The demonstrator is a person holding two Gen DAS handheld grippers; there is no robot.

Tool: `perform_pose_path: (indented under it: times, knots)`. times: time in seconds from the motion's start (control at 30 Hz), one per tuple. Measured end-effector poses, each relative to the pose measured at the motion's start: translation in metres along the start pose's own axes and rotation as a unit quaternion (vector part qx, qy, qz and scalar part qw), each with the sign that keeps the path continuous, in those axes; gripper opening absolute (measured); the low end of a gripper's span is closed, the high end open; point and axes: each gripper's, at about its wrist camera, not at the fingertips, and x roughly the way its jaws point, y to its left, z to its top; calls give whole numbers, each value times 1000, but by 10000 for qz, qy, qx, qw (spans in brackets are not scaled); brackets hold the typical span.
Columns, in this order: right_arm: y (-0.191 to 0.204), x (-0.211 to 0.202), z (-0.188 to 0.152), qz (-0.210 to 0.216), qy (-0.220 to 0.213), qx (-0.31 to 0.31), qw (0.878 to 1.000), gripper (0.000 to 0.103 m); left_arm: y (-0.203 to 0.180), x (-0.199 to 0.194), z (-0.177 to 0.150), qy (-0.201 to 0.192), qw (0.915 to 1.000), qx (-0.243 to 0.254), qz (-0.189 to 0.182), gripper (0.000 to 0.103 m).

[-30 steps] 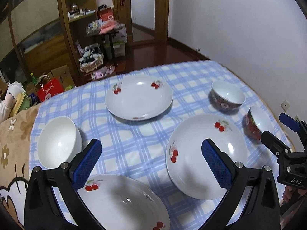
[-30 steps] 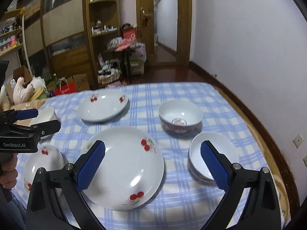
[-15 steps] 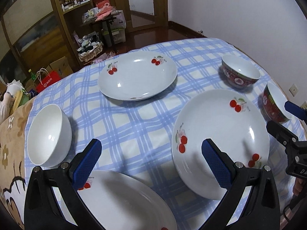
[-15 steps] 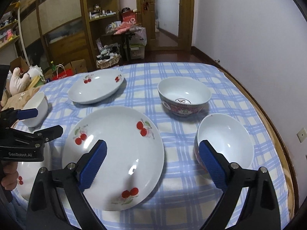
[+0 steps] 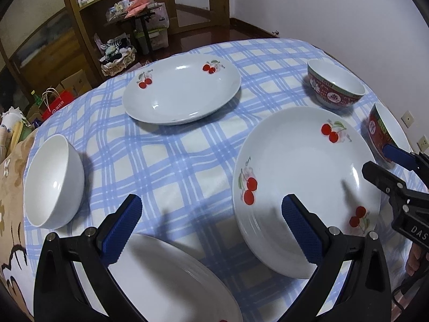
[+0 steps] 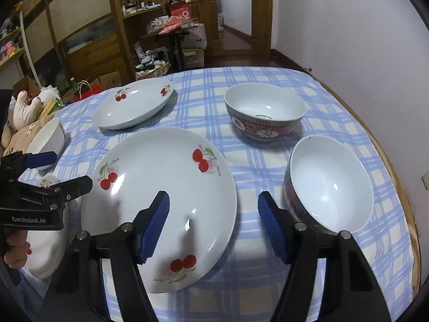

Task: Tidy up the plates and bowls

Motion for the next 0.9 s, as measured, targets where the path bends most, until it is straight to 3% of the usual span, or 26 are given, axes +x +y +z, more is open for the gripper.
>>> perform_pose_path:
  times: [0.2, 0.23, 0.37, 0.47, 0.53, 0.7, 0.9]
  knots:
    - [-13, 11, -3, 41, 274, 339, 9990, 60, 0, 7, -3, 173, 9997, -45, -148, 80]
    - [-15, 12, -4, 63, 297, 382, 9988, 59, 0, 9, -4, 229, 9995, -58, -209, 70]
    - [-21, 19, -6, 212, 436, 524, 9974, 28, -1, 18, -7, 487, 9978, -77, -449, 36]
    - [-24, 25, -8, 322, 537, 642, 9960, 18, -3, 21, -10, 513, 9963, -143, -679, 19]
    - [-26, 26, -9, 436, 550, 723, 9949, 15, -4, 20, -10, 518, 9952, -217, -806, 13]
    - [-25, 28, -8, 536, 583, 741, 9941, 14, -4, 19, -12, 469, 9953, -310, -792, 13]
    - [-12, 19, -8, 283, 422, 306, 9982, 13, -5, 18, -13, 482, 9957, -373, -692, 13]
